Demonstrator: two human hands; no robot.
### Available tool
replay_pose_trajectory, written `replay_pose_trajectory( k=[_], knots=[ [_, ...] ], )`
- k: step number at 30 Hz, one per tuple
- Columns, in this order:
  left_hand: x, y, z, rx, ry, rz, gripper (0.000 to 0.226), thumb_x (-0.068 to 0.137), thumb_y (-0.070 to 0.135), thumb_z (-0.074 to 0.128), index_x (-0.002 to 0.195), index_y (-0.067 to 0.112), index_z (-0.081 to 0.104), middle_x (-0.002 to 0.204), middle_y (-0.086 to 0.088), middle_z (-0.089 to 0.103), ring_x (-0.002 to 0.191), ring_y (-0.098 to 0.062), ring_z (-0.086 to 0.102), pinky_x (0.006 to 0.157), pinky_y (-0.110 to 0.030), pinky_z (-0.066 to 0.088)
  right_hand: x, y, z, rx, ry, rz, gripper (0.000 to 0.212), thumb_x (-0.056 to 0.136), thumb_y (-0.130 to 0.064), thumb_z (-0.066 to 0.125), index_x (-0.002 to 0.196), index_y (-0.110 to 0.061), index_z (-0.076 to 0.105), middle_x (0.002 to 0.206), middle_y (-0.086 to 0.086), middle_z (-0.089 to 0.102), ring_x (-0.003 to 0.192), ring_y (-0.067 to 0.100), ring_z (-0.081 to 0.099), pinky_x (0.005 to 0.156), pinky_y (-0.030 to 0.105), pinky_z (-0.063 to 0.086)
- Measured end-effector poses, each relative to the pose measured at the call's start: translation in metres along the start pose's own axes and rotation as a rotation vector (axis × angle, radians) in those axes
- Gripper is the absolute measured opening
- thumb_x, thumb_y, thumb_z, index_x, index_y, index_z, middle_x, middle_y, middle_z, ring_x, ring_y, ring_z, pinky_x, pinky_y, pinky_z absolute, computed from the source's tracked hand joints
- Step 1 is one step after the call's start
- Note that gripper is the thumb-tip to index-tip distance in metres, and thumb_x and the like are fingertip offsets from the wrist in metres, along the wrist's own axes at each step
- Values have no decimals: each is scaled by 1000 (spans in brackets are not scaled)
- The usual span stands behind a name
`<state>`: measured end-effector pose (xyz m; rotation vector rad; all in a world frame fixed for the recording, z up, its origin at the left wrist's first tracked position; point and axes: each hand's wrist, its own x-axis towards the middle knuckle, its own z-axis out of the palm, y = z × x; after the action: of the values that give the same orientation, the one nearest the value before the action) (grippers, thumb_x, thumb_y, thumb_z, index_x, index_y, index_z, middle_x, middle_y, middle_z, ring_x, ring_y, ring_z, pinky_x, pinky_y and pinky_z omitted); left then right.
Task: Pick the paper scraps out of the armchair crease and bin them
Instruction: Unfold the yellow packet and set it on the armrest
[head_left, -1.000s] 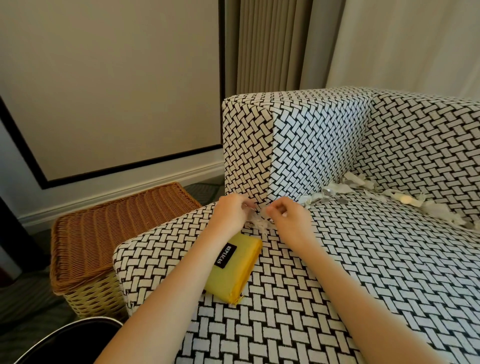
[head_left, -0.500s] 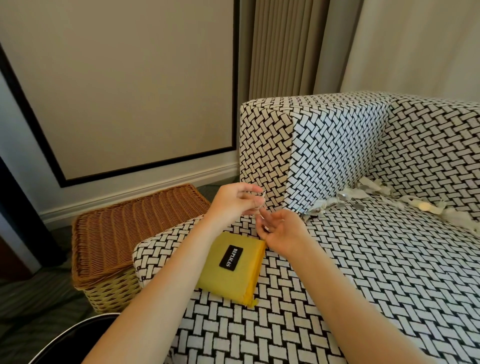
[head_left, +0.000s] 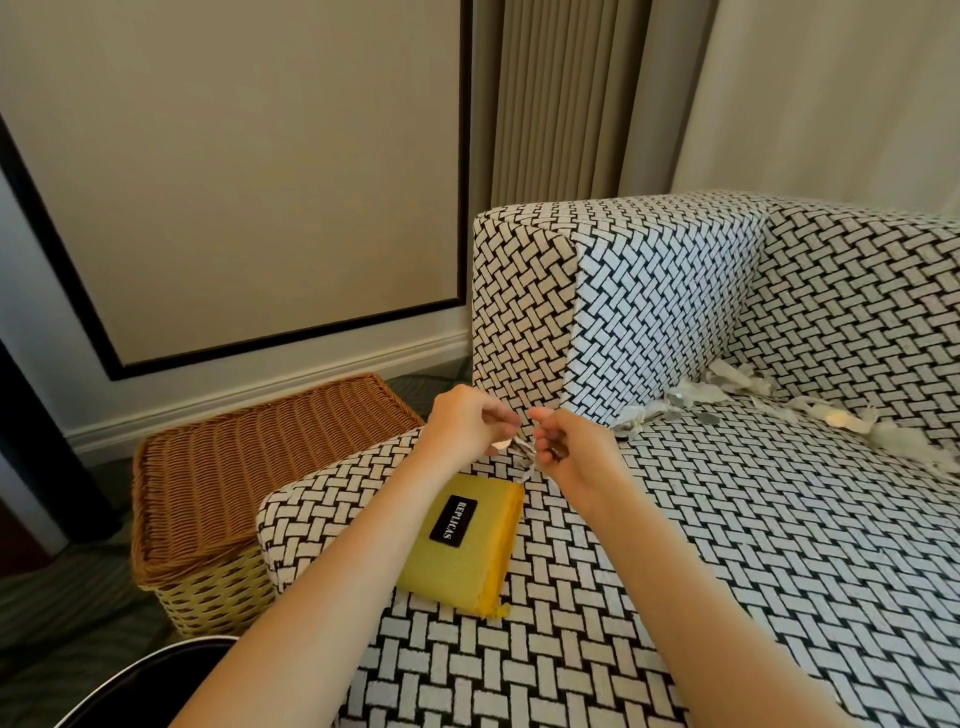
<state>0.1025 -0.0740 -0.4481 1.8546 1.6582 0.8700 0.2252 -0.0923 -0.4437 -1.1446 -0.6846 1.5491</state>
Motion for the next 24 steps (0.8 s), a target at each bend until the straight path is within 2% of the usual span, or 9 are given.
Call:
replay_pose_trajectory(
  k=[2,5,7,9,11,13,16,20,24],
  knots=[
    [1,0,-3,-147,10,-26,21,88,8,59,103,17,70,100,-4,70,75,-9,66,62,-10,53,1,0,1,121,1,15,18,92,4,40,91,3,57,73,10,51,65,13,47,65,25,47],
    [0,5,-8,-380,-11,-22,26,85,13,64,111,18,65,101,-6,72,89,-11,67,81,-17,53,1,-1,6,271,-40,49,17,95,-1,38,83,0,50,84,13,56,77,17,53,84,33,49],
    [2,8,-11,-376,-47,1,32,80,18,70,111,21,65,95,0,74,96,-6,63,94,-21,42,0,-5,11,347,-138,84,15,95,-2,36,100,3,49,95,16,57,91,21,54,89,35,47],
    [6,9,-14,-388,-65,-5,35,77,23,73,110,24,65,95,6,73,97,-3,60,95,-22,35,2,-6,14,415,-183,124,27,96,-3,35,118,9,45,111,20,54,104,24,52,92,35,45],
    [12,7,-17,-449,-25,-26,29,80,26,70,108,26,65,105,7,69,98,-3,57,89,-21,37,5,-6,15,511,-180,186,27,97,-4,37,119,7,47,110,22,52,93,21,53,87,32,49],
    [19,1,-18,-442,68,-41,21,85,22,64,106,25,66,111,6,67,100,-5,57,92,-25,41,11,-5,13,566,-149,233,26,96,-3,38,119,4,48,99,17,53,78,15,51,73,27,49],
    [31,-16,-12,-165,153,-49,20,89,12,58,107,17,68,113,2,66,106,-11,59,91,-21,38,14,-4,12,540,-152,302,22,97,-5,35,112,2,51,74,7,47,56,6,36,50,20,36],
    [44,-27,-3,114,36,-65,22,88,12,60,108,16,67,116,-1,65,110,-15,58,88,-21,40,16,-1,9,440,-184,305,22,98,-7,29,95,-5,51,41,-4,35,29,4,29,30,11,19],
    [51,-27,7,331,-32,-63,22,84,15,66,105,13,66,117,-6,63,110,-21,57,92,-30,43,18,2,4,410,-184,313,20,96,-3,31,96,-6,51,34,-6,31,23,3,26,24,11,18]
  ],
)
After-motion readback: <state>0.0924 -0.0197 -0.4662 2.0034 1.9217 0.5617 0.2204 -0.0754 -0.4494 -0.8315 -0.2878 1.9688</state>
